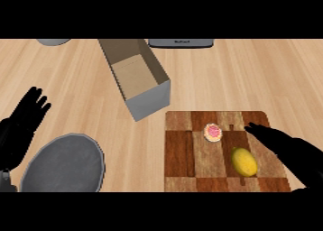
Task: Pick the lemon from the cutting board and place it in the cardboard box
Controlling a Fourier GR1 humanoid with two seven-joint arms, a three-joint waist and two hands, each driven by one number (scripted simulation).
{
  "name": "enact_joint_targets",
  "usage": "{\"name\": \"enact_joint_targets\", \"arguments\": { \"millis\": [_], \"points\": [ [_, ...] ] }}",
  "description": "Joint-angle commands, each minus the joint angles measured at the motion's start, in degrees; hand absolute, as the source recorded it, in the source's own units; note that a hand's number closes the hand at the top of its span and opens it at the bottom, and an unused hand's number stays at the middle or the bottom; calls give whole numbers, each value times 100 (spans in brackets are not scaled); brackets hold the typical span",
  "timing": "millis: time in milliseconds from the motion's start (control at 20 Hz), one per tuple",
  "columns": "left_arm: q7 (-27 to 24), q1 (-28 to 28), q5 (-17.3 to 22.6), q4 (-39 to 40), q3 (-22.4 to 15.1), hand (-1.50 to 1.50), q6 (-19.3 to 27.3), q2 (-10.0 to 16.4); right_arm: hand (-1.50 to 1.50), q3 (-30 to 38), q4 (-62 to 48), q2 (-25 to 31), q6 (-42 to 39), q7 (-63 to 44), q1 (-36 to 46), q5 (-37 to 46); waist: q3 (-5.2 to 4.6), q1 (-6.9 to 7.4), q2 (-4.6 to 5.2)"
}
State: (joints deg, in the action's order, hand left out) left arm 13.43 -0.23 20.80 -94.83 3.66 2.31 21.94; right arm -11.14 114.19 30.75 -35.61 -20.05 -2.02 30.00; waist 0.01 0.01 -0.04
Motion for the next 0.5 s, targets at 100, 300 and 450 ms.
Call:
{"name": "enact_joint_targets", "arguments": {
  "millis": [100,300,450],
  "points": [
    [207,-83,-172,-103,129,0,-75,-145,-150,-170,79,-385,-237,-162,399,472,-1,9,1],
    [80,-264,-319,184,207,0,-117,-382,-150,-290,-226,-518,-38,127,79,1024,-1,-7,2],
    [179,-201,-437,47,218,0,-191,-457,-150,-237,-476,-652,-161,218,299,1174,-1,1,2]
  ]
}}
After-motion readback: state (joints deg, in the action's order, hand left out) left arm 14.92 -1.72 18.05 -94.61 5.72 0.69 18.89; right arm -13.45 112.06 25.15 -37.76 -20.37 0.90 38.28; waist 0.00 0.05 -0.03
